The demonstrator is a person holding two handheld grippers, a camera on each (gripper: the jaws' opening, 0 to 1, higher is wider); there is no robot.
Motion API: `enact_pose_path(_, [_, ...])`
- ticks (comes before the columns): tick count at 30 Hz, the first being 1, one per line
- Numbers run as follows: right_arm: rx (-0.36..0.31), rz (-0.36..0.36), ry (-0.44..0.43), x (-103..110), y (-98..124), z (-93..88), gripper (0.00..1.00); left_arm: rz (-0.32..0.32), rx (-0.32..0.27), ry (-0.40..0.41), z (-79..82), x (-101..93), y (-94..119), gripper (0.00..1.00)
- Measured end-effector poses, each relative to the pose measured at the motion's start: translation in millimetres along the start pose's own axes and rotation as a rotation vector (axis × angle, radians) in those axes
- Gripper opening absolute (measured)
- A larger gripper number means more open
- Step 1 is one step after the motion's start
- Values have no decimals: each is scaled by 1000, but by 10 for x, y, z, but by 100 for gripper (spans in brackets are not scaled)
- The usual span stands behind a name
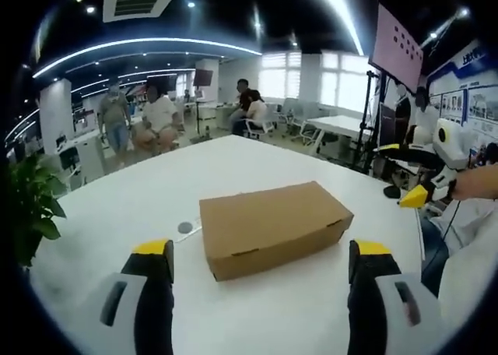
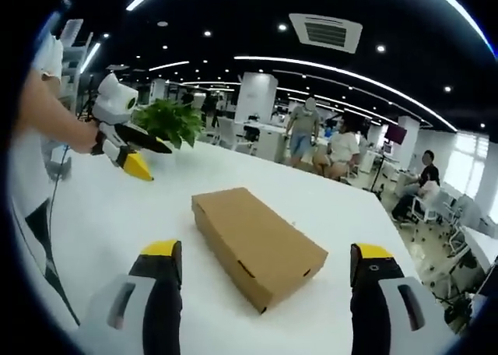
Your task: Operate the shoe box by opening the lid, removing the specified soft item, and placing it in the target area until the item is outside and the box remains undamaged.
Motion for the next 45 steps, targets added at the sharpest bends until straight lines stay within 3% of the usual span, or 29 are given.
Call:
enact_pose_path(4, [23, 30, -66, 28, 5, -52, 84, -3, 5, -12, 42, 33, -31, 95])
enact_pose_path(8, [33, 39, -66, 47, 17, -61, 83, -40, 4, -43, 130, 56, -75, 97])
enact_pose_path(11, [56, 47, -85, 59, 15, -88, 83, -75, 67, -81, 143, 124, -113, 99])
enact_pose_path(13, [60, 47, -104, 64, 9, -91, 82, -60, 53, -69, 209, 208, -142, 99])
enact_pose_path(15, [22, 43, -115, 67, 5, -48, 79, -88, 15, -2, 286, 206, -147, 99])
enact_pose_path(18, [19, 47, -136, 85, -2, -23, 81, -54, -3, -14, 314, 264, -138, 99])
enact_pose_path(24, [16, 40, -166, 70, -68, -15, 85, -41, 24, -44, 228, 316, -117, 99])
enact_pose_path(25, [-3, 46, -169, 79, -83, 5, 84, -38, 27, -43, 218, 329, -109, 99])
enact_pose_path(27, [-83, 26, -84, 61, -104, 102, 83, -35, 31, -37, 206, 354, -101, 99])
enact_pose_path(29, [-28, 34, -95, 98, -121, 56, 84, -30, 29, -22, 201, 390, -108, 99])
enact_pose_path(32, [-28, 33, -106, 109, -143, 39, 85, -28, 33, -25, 185, 393, -129, 99])
enact_pose_path(36, [24, 34, -74, 140, -140, -51, 84, -39, 40, -30, 150, 348, -173, 99])
enact_pose_path(45, [47, 11, -94, 109, -91, -173, 81, -59, 58, -18, 81, 292, -256, 99])
Point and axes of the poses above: the point that each gripper's makers call its tool centre point, and the gripper's own axes: y roughly backward along the fingers, x roughly to its left, z roughly out of its top, the point moved 5 cm from there along y, roughly backward along the fingers, and after that the axes turned 6 degrees about -x, right-handed, at the moved point
